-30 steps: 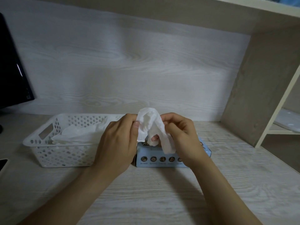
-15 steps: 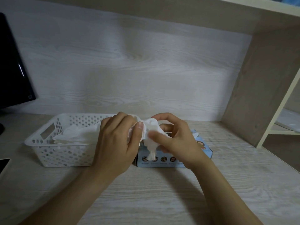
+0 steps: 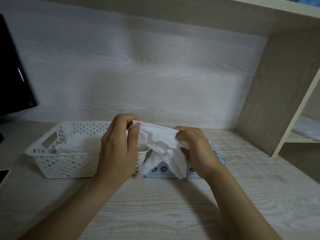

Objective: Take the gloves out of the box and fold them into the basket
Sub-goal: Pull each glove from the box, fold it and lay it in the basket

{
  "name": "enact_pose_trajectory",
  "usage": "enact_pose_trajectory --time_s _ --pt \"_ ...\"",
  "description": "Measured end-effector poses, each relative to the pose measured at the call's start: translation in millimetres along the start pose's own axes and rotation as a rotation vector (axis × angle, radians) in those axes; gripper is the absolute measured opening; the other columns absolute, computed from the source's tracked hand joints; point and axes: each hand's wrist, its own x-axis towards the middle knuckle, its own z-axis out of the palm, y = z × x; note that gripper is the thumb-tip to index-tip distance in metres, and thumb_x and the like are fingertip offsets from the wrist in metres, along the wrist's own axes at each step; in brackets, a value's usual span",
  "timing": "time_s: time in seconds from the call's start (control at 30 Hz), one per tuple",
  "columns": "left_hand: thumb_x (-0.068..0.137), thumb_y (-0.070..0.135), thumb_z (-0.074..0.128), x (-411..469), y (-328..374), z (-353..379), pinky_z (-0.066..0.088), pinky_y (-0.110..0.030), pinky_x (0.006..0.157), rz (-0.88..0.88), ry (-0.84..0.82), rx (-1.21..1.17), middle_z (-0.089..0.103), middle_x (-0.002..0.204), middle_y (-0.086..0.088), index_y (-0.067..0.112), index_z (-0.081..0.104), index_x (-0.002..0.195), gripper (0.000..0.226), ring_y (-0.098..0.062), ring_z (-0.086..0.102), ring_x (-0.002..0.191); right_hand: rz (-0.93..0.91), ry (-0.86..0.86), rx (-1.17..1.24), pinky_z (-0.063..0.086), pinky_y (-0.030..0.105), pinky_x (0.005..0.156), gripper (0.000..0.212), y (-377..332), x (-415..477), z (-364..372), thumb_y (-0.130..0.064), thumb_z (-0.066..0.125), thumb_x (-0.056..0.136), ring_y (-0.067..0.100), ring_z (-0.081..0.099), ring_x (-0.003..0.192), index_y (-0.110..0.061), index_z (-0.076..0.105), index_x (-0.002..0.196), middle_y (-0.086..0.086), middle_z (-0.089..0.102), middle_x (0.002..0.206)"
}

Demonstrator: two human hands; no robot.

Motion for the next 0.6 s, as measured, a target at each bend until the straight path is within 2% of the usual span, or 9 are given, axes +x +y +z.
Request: enact_pose_trajectory --time_s 0.03,0.1,0.17,0.23,0.3,0.37,0.4,0.5,0.6 --pt "0.109 0.02 0.048 0 2 -1 0.042 -0.015 0.078 0.009 -0.004 -0.02 0.061 0.093 0.008 0.014 0.059 0.107 0.012 -0.005 0.057 0.086 0.01 0.014 -0.008 0.03 0.026 0.053 0.026 0 0 -1 -0.018 0.05 0.081 0.02 0.04 0.06 0.006 0.049 0.072 0.01 0.042 0.067" --pt "0.108 0.019 0.045 1 7 -3 0.041 -0.013 0.071 0.012 -0.01 -0.057 0.058 0.083 0.012 0.016 0.055 0.104 0.012 -0.005 0.058 0.078 0.035 0.015 0.01 0.029 0.025 0.051 0.019 1 0 -1 -0.018 0.053 0.082 0.02 0.041 0.057 -0.005 0.06 0.07 0.01 0.047 0.065" --pt "0.109 0.02 0.044 1 9 -4 0.036 -0.012 0.061 -0.008 0.004 -0.097 0.053 0.07 0.012 0.018 0.053 0.101 0.012 -0.007 0.055 0.065 0.066 0.004 0.074 0.036 0.024 0.05 0.02 1 1 0 -0.016 0.056 0.086 0.018 0.053 0.058 -0.015 0.071 0.073 0.008 0.06 0.07" --pt "0.108 0.022 0.047 1 11 -5 0.033 -0.015 0.055 -0.023 0.011 -0.126 0.05 0.064 0.007 0.018 0.055 0.1 0.013 -0.011 0.05 0.056 0.103 -0.022 0.147 0.047 0.025 0.056 0.023 -1 0 0 -0.012 0.056 0.097 0.02 0.064 0.068 -0.011 0.075 0.084 0.009 0.068 0.078" --pt "0.107 0.022 0.051 1 12 -7 0.034 -0.018 0.053 -0.012 0.023 -0.125 0.054 0.065 0.009 0.017 0.059 0.099 0.012 -0.013 0.051 0.055 0.177 -0.007 0.134 0.051 0.026 0.063 0.018 -4 -3 1 -0.023 0.061 0.099 0.023 0.065 0.078 -0.011 0.072 0.093 0.006 0.068 0.084" --pt "0.106 0.024 0.056 2 13 -8 0.039 -0.021 0.052 -0.016 0.053 -0.121 0.062 0.07 0.012 0.017 0.063 0.099 0.012 -0.013 0.058 0.059 0.197 0.034 0.027 0.05 0.028 0.065 0.024 -5 -5 0 -0.036 0.068 0.099 0.024 0.062 0.075 -0.021 0.073 0.081 0.003 0.066 0.079" --pt "0.106 0.025 0.06 3 13 -9 0.043 -0.025 0.052 -0.028 0.075 -0.119 0.066 0.072 0.012 0.017 0.065 0.099 0.012 -0.014 0.061 0.061 0.15 0.016 -0.025 0.052 0.03 0.063 0.029 -4 -5 1 -0.036 0.069 0.101 0.022 0.063 0.071 -0.021 0.075 0.078 0.002 0.067 0.076" --pt "0.101 0.027 0.068 7 9 -11 0.049 -0.032 0.057 -0.039 0.135 -0.061 0.069 0.073 0.009 0.014 0.07 0.1 0.013 -0.013 0.066 0.063 -0.013 0.003 -0.096 0.051 0.03 0.059 0.027 -2 -3 6 -0.033 0.073 0.099 0.017 0.066 0.068 -0.008 0.074 0.088 0.004 0.072 0.078" --pt "0.1 0.03 0.071 13 3 -16 0.056 -0.031 0.066 -0.069 0.149 -0.057 0.072 0.082 0.01 0.015 0.073 0.102 0.016 -0.007 0.069 0.074 -0.164 0.069 -0.256 0.051 0.038 0.06 0.02 10 2 5 -0.034 0.073 0.1 0.031 0.066 0.067 -0.016 0.076 0.092 0.012 0.073 0.079"
